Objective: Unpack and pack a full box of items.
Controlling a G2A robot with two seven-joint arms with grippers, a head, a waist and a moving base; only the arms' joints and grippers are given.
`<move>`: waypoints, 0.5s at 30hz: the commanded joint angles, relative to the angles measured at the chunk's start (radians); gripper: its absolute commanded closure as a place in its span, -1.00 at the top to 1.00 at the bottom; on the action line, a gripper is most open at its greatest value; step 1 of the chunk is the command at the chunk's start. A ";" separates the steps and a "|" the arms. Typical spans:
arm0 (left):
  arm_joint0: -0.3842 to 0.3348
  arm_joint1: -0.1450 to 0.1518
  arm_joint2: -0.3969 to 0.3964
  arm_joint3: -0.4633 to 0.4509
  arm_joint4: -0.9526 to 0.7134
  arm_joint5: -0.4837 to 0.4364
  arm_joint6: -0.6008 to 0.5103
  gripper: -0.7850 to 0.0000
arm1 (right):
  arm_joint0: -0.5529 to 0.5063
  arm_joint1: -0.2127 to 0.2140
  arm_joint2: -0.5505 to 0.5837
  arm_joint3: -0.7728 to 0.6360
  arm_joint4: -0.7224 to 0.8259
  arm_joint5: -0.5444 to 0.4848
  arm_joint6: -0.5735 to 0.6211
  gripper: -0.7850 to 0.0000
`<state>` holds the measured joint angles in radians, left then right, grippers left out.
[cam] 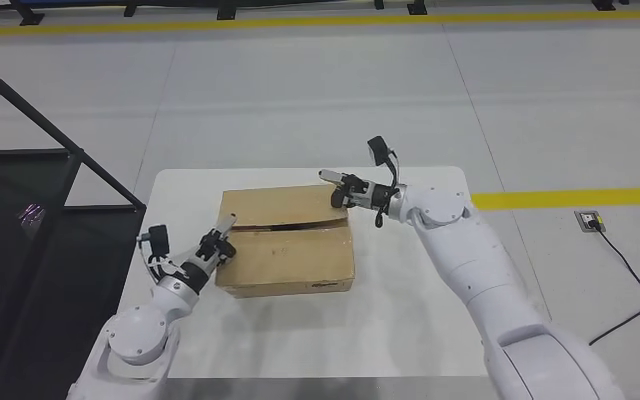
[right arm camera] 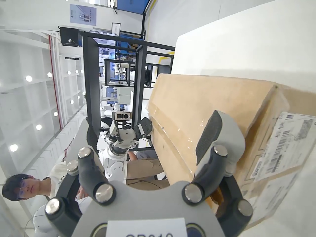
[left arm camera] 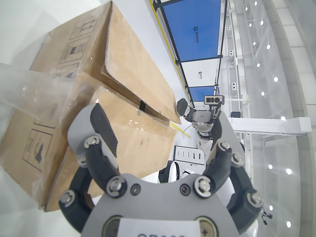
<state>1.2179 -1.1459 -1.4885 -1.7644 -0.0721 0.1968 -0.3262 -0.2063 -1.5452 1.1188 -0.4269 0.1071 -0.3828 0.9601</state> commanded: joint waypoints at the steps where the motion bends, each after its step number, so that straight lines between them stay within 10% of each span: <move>1: -0.006 -0.002 0.010 0.003 0.006 0.003 0.009 1.00 | -0.015 0.001 0.000 -0.027 0.006 0.009 0.015 1.00; 15: -0.020 -0.008 0.014 0.008 -0.016 0.007 0.027 1.00 | -0.175 0.037 0.015 -0.256 -0.044 0.065 0.016 1.00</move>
<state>1.1986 -1.1535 -1.4727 -1.7563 -0.0852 0.2042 -0.3004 -0.3727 -1.5116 1.1281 -0.6694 0.0639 -0.3256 0.9764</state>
